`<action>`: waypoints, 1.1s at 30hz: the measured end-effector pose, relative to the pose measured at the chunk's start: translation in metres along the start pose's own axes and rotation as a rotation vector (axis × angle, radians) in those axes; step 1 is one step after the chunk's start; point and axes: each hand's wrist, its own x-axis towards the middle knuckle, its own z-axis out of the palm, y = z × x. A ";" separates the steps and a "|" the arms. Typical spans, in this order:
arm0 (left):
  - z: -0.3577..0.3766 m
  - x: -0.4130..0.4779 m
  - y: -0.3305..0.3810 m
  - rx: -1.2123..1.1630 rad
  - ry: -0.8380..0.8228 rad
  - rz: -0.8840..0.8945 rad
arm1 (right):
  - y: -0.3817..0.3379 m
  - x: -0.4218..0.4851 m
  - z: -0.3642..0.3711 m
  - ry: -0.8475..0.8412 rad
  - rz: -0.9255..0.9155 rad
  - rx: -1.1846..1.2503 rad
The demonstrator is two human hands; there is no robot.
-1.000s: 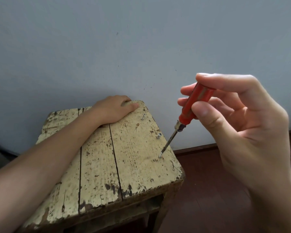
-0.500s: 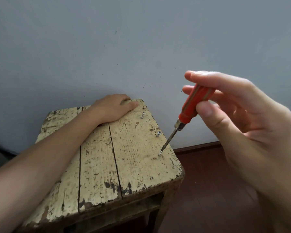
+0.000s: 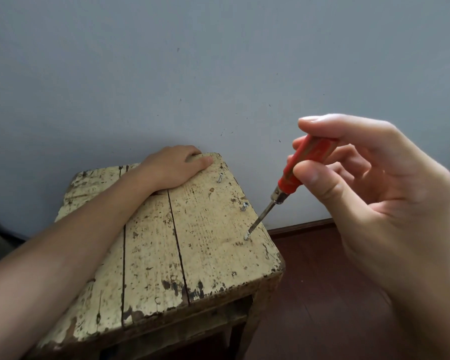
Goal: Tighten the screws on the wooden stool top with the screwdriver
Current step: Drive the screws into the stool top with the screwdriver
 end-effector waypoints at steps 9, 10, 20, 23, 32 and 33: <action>-0.001 -0.001 0.001 0.012 -0.002 -0.007 | -0.010 0.014 -0.010 -0.054 0.144 0.071; -0.001 -0.001 0.001 0.013 -0.001 -0.006 | -0.009 0.012 -0.011 -0.085 0.150 0.085; -0.002 -0.003 0.004 0.015 -0.005 -0.008 | -0.016 0.014 -0.009 -0.053 0.140 0.134; -0.002 -0.004 0.005 0.014 -0.002 -0.010 | -0.015 0.013 -0.007 -0.018 0.128 0.109; 0.000 -0.001 0.002 0.010 0.000 -0.001 | -0.009 0.013 0.005 0.078 0.149 0.071; 0.000 -0.001 0.002 0.009 0.000 -0.001 | -0.009 0.012 0.004 0.069 0.154 0.069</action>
